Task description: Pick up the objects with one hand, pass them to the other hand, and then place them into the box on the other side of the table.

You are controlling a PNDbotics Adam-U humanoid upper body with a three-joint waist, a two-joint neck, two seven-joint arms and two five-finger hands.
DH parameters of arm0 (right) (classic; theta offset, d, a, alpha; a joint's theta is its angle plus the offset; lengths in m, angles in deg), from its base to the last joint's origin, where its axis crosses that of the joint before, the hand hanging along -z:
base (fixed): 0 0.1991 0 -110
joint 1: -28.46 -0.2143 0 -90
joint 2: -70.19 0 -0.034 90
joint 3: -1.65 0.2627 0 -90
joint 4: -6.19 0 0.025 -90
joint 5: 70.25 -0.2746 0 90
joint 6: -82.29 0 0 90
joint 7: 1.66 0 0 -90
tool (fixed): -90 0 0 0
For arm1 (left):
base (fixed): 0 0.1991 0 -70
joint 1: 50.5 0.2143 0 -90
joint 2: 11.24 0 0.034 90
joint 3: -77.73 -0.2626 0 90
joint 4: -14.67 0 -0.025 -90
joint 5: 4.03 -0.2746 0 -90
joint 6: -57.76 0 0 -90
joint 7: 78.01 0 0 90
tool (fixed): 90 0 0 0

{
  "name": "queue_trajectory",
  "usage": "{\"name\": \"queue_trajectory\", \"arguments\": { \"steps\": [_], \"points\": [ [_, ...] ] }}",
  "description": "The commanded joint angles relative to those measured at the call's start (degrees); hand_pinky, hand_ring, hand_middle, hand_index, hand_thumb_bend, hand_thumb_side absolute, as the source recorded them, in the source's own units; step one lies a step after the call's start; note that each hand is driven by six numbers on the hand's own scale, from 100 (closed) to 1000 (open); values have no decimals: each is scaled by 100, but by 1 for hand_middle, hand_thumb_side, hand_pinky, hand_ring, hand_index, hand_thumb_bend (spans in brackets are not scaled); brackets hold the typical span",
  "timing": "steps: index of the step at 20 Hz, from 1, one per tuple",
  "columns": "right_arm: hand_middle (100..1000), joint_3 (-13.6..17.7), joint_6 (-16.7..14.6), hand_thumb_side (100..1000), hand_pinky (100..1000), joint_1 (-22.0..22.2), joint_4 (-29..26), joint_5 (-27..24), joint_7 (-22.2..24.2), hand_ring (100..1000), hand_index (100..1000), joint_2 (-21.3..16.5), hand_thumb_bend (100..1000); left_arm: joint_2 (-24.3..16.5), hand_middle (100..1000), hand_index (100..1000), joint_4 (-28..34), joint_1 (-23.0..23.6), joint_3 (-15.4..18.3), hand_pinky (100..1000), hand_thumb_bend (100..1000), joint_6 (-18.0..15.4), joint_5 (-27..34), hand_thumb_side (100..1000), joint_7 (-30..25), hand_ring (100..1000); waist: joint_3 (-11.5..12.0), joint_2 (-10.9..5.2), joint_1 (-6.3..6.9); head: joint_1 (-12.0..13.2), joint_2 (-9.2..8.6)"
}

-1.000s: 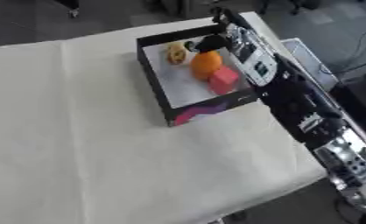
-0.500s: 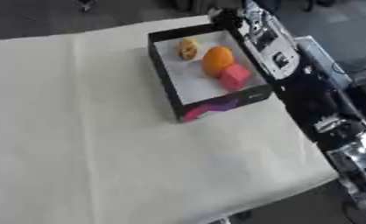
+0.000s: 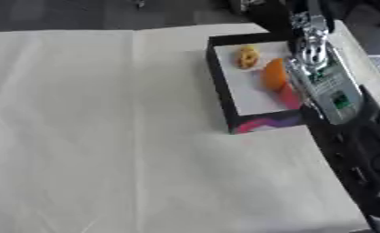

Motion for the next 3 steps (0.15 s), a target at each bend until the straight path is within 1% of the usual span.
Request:
{"name": "queue_trajectory", "arguments": {
  "steps": [1,2,3],
  "points": [
    [809,32,-180,208,896,28,-174,214,-133,835,944,135,100,36,677,918,7,-45,215,746,246,-86,564,850,-113,654,41,-78,2,160,-60],
    [811,34,-231,245,896,65,-175,303,-196,836,952,206,100,87,681,926,-25,-62,256,752,233,-160,702,865,-192,658,63,-77,-6,187,-53],
    [813,30,-276,255,896,97,-173,370,-256,837,956,267,100,132,684,930,-63,-83,294,754,229,-233,816,871,-277,661,82,-77,-11,201,-46]
  ]
}}
